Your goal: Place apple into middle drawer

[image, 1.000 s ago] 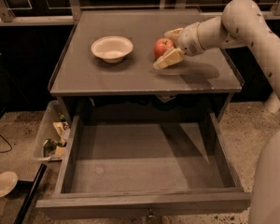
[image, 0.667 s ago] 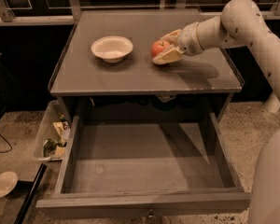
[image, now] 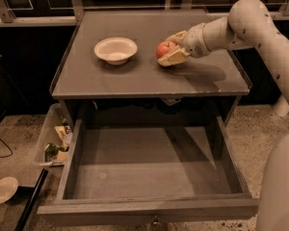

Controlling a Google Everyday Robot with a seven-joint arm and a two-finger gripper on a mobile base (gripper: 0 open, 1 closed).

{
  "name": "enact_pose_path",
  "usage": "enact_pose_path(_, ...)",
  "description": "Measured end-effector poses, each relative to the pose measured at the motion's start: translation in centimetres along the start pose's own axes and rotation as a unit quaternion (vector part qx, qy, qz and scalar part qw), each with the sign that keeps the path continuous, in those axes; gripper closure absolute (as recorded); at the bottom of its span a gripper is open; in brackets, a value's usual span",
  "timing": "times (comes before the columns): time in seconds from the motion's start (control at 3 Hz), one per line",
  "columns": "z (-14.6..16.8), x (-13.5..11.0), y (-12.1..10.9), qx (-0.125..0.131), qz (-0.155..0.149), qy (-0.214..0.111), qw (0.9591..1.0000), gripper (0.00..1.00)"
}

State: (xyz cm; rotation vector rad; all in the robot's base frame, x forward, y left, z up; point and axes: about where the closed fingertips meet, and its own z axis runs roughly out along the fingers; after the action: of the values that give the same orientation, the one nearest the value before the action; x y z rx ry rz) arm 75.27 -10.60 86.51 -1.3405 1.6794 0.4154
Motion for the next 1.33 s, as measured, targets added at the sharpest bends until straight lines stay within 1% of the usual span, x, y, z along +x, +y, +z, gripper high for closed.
enact_pose_path(0.33,0.0,0.0,0.0,0.0,0.0,0.0,1.0,1.0)
enact_pose_path(0.67,0.3,-0.9,0.8,-0.016,-0.011,0.001,0.9998,1.0)
enact_pose_path(1.0,-0.9,-1.4,2.4,-0.033,-0.017,-0.008,0.9993,1.0)
enact_pose_path(1.33,-4.2,-1.2,5.1,-0.035,-0.024,-0.029,0.9987,1.0)
